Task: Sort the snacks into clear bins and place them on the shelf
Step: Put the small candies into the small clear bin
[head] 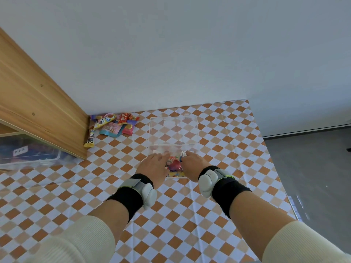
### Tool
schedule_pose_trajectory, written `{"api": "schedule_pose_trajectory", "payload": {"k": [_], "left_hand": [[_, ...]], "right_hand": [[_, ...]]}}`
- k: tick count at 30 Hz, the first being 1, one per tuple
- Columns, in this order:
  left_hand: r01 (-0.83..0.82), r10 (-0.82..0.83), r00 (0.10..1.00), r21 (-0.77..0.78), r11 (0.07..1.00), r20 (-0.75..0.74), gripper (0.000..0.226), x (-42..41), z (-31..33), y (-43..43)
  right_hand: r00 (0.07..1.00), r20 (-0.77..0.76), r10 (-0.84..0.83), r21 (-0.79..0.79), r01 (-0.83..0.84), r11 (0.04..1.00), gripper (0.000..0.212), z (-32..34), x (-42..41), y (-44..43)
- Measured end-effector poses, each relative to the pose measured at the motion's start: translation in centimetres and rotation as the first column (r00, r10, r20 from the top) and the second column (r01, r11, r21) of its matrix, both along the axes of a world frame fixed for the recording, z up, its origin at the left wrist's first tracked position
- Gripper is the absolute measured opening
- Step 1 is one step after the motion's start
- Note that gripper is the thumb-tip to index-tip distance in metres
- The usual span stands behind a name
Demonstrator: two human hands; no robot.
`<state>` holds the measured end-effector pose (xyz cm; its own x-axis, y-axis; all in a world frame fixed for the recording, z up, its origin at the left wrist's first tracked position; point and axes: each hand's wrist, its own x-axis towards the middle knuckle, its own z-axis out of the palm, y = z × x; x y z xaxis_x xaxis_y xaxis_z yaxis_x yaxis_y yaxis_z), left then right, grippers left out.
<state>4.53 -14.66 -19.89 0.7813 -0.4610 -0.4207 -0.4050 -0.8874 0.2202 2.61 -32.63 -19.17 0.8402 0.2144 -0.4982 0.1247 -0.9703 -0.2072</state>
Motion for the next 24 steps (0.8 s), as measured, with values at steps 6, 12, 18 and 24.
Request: {"api": "schedule_pose_trajectory", "payload": {"k": [6,12,18,24], "left_hand": [[0.086,-0.093,0.993,0.094,0.992,0.069,0.043,1.1,-0.6,0.1],[-0.067,0.105,0.985,-0.256,0.964,0.138,0.026,2.0,0.5,1.2],[-0.19,0.248,0.936,-0.235,0.953,0.25,0.026,4.7,1.6,5.7],[-0.416,0.401,0.893,0.031,0.909,0.204,0.061,8.7,1.9,10.5]], "right_hand": [[0.986,0.075,-0.148,0.046,0.144,0.988,0.026,-1.1,1.3,0.6],[0.869,0.453,-0.2,0.057,0.196,0.979,0.021,-0.5,1.9,0.6],[0.771,0.582,-0.261,0.163,0.203,0.965,0.024,1.4,5.5,3.4],[0.886,0.43,-0.176,0.22,0.086,0.972,0.045,2.7,9.9,7.8]]}}
